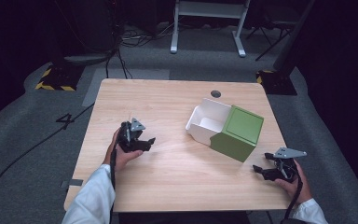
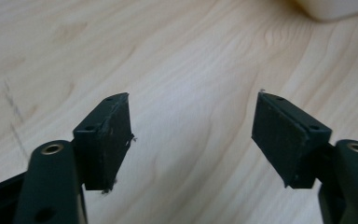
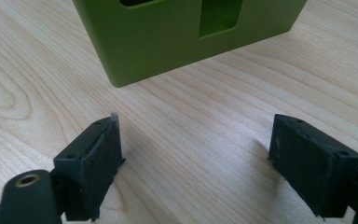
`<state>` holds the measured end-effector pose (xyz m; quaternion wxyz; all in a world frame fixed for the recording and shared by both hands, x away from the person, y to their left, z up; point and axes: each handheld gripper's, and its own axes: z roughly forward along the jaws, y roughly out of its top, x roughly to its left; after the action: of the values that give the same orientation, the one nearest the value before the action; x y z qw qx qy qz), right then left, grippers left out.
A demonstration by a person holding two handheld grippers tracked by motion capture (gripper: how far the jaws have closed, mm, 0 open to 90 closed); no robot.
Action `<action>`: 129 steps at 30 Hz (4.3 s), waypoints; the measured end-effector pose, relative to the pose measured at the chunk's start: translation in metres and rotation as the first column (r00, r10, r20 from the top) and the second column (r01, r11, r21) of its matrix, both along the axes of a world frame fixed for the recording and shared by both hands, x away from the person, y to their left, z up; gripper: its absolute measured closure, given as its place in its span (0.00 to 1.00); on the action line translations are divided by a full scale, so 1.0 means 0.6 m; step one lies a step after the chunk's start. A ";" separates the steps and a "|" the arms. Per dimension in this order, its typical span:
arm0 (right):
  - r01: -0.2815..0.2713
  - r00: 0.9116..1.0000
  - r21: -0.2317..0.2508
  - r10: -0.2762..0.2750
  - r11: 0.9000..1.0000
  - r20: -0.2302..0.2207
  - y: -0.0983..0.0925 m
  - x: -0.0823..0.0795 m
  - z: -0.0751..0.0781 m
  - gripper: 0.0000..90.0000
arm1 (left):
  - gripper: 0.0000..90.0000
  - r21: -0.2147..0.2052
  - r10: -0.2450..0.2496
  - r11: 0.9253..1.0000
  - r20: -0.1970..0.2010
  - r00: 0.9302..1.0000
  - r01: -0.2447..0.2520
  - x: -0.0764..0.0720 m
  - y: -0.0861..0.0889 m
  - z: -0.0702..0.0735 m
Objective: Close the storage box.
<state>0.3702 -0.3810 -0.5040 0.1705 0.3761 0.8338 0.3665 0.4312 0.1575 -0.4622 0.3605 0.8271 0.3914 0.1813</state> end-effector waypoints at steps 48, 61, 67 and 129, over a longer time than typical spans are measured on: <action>0.002 1.000 0.000 -0.002 1.000 0.002 0.000 -0.001 0.000 0.19 | 0.73 -0.187 -0.151 0.973 -0.054 0.987 0.138 0.129 -0.211 -0.023; 0.002 1.000 0.000 -0.002 1.000 0.002 0.000 -0.001 0.000 0.19 | 0.82 -0.200 -0.156 0.969 -0.037 0.987 0.146 0.124 -0.249 -0.010; 0.001 1.000 0.000 -0.001 1.000 0.001 0.000 -0.001 0.000 0.19 | 0.79 -0.215 -0.178 0.963 -0.048 0.983 0.164 0.117 -0.275 -0.016; 0.000 1.000 0.001 0.000 1.000 0.001 -0.001 -0.001 0.000 0.19 | 0.19 -0.009 -0.222 0.975 0.091 0.971 0.224 0.073 -0.292 0.045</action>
<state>0.3696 -0.3813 -0.5040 0.1711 0.3760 0.8335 0.3670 0.4752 -0.0178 -0.4352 0.4038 0.8533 0.2810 0.1728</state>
